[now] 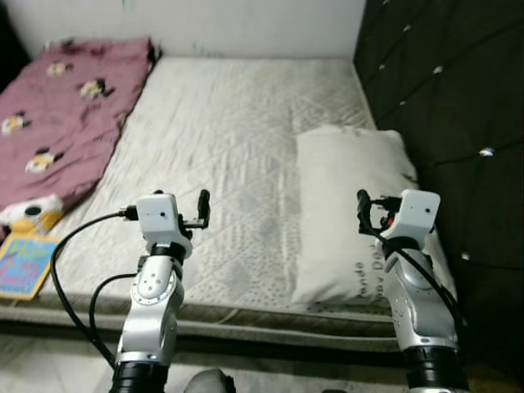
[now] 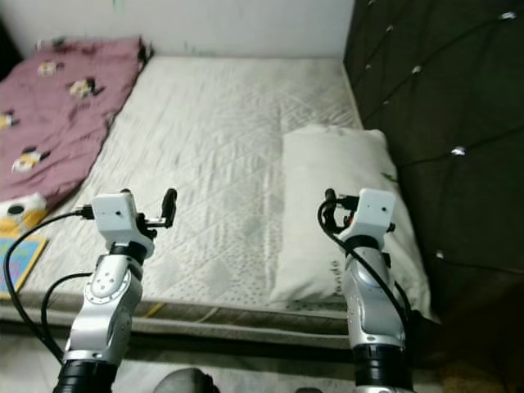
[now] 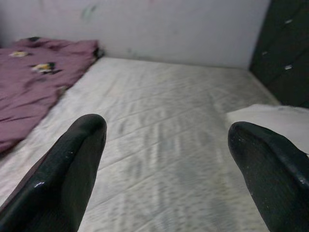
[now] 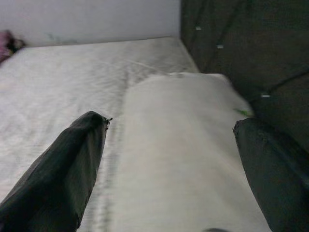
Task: Clean up the room
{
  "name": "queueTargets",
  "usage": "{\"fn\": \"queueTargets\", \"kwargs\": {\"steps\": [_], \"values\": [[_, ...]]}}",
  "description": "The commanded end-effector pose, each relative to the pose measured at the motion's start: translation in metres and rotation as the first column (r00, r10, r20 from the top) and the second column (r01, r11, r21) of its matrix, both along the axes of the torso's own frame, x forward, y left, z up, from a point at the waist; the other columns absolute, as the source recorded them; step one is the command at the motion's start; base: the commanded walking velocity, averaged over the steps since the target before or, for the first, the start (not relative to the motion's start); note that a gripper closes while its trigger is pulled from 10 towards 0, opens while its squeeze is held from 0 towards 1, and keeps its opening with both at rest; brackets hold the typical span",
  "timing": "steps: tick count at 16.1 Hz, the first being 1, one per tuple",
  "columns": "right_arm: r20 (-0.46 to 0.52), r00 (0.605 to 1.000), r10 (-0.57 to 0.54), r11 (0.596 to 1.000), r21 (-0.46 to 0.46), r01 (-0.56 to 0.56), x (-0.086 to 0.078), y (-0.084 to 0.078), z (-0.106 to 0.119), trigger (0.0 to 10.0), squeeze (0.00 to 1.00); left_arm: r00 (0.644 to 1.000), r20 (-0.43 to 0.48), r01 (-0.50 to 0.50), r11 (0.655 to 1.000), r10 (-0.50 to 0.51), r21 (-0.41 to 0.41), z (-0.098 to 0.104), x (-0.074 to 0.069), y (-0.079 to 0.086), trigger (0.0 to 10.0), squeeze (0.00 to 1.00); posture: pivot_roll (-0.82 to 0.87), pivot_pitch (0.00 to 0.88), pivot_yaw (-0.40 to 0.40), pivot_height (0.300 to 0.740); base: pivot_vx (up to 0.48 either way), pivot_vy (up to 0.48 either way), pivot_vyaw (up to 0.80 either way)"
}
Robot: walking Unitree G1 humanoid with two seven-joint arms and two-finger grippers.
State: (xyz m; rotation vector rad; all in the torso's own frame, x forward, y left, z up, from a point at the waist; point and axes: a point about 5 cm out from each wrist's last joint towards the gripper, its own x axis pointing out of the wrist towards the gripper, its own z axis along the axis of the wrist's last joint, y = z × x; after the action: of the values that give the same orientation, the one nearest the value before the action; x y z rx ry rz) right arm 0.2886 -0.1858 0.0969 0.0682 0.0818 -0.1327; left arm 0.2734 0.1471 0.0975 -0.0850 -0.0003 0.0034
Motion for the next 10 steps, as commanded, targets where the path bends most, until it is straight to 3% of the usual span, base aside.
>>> {"fn": "queueTargets", "kwargs": {"steps": [1, 10], "values": [[0.015, 0.999, 0.031, 1.0, 0.002, -0.031, 0.0029, 0.0049, 0.0056, 10.0, 0.0, 1.0, 0.014, -0.01, 1.0, 0.01, 0.0, 0.0043, -0.0007, 0.0032, 10.0, 0.0, -0.03, 0.018, 0.06, 0.74, 0.0, 0.337, 0.0], [0.003, 0.998, 0.056, 0.998, -0.017, -0.056, 0.0038, 0.005, 0.0034, 10.0, 0.0, 1.0, 0.0, -0.027, 1.0, 0.027, -0.009, 0.0001, -0.0046, 0.0033, 10.0, 0.0, -0.03, 0.008, 0.049, 0.74, 0.0, 0.339, 0.0]]}}
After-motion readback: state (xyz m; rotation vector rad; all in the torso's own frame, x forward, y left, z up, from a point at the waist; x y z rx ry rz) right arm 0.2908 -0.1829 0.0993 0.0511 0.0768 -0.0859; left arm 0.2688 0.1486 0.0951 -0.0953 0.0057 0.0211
